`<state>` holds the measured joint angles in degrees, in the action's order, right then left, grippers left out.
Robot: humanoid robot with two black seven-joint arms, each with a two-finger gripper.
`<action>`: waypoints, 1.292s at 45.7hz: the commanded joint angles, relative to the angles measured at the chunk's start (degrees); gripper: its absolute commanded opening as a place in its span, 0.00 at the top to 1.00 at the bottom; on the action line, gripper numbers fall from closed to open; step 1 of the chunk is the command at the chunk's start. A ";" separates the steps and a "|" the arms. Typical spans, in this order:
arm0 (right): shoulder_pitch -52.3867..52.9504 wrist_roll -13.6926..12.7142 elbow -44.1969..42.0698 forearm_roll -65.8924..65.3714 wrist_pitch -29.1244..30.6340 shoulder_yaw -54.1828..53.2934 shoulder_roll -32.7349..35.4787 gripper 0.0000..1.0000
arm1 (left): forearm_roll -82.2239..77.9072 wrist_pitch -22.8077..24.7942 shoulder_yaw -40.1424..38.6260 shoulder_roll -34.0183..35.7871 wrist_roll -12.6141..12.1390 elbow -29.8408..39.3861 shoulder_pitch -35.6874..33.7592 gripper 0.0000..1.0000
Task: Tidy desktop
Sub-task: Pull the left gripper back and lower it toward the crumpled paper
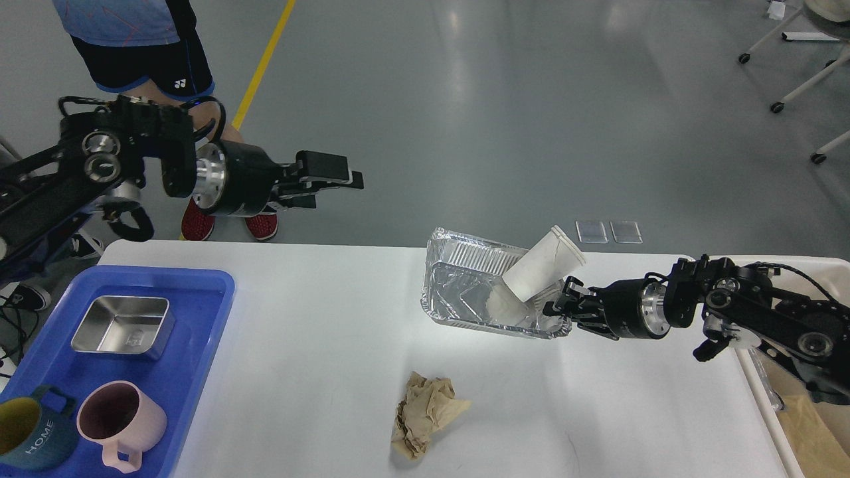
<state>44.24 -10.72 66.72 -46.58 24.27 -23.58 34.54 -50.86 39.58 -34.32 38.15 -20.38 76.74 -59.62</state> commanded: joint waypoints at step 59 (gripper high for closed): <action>-1.61 -0.09 -0.19 0.00 -0.01 0.03 -0.17 1.00 | 3.58 -9.78 2.23 8.80 8.87 12.03 25.96 0.05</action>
<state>42.57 -10.75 66.53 -46.63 24.26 -23.56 34.37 -42.99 30.01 -33.75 50.94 -10.69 88.76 -34.88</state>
